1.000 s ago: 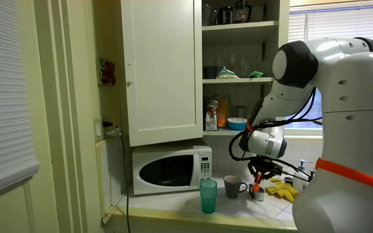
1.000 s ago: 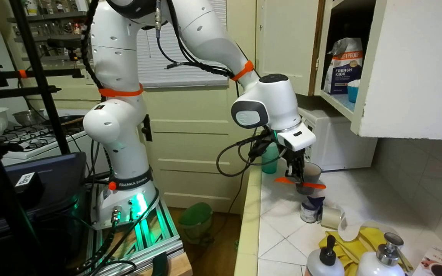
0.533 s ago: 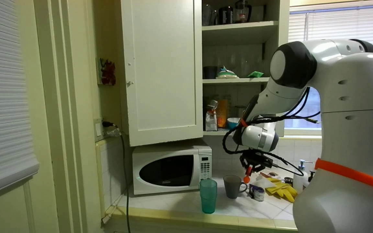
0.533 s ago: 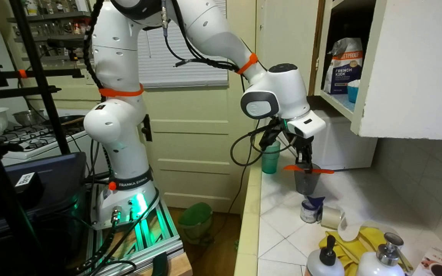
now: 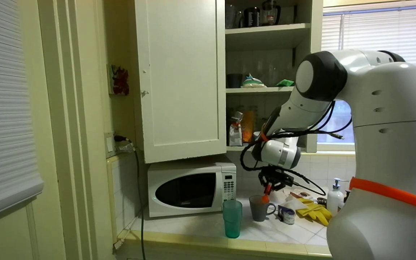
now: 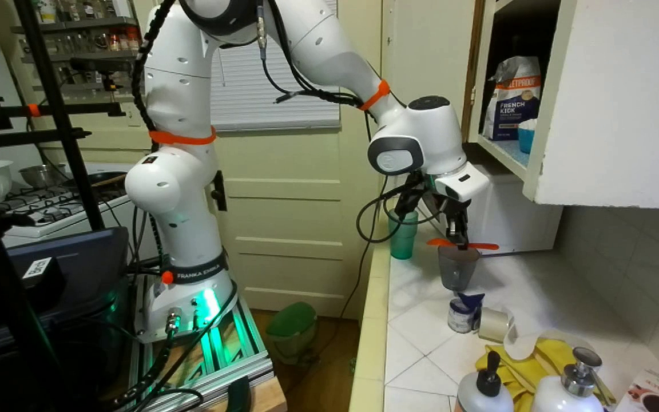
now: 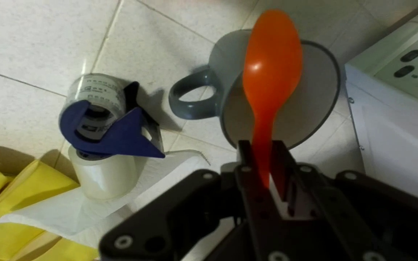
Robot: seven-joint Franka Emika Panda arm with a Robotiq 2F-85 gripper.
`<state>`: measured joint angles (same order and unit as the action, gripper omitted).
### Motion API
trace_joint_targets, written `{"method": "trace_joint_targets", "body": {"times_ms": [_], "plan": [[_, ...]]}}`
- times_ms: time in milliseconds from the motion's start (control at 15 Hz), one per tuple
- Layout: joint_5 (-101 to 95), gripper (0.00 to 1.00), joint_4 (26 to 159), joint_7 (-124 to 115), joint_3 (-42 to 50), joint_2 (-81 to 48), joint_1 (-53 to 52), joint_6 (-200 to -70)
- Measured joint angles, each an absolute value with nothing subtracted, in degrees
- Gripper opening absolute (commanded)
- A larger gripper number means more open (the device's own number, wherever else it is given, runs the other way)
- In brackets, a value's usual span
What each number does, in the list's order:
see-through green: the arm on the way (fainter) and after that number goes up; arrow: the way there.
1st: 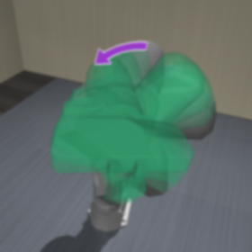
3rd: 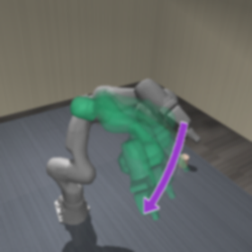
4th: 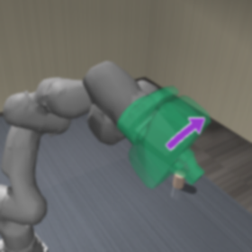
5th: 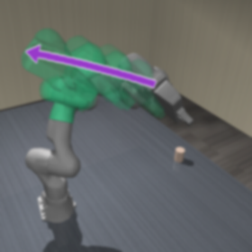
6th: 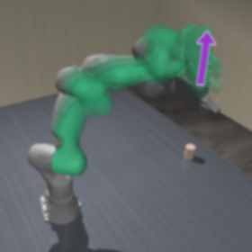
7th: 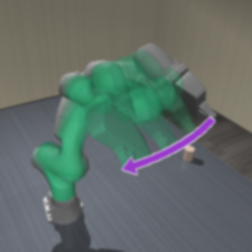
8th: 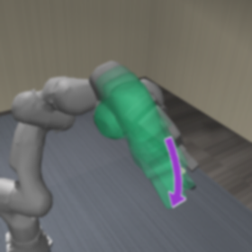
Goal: Put the spoon on the glass
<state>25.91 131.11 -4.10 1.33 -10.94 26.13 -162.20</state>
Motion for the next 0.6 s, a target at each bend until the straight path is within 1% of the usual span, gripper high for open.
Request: {"method": "trace_joint_targets", "body": {"times_ms": [600], "plan": [[26.91,0.04,127.95,-4.08,-0.47,-14.84,26.48,-161.97]]}}
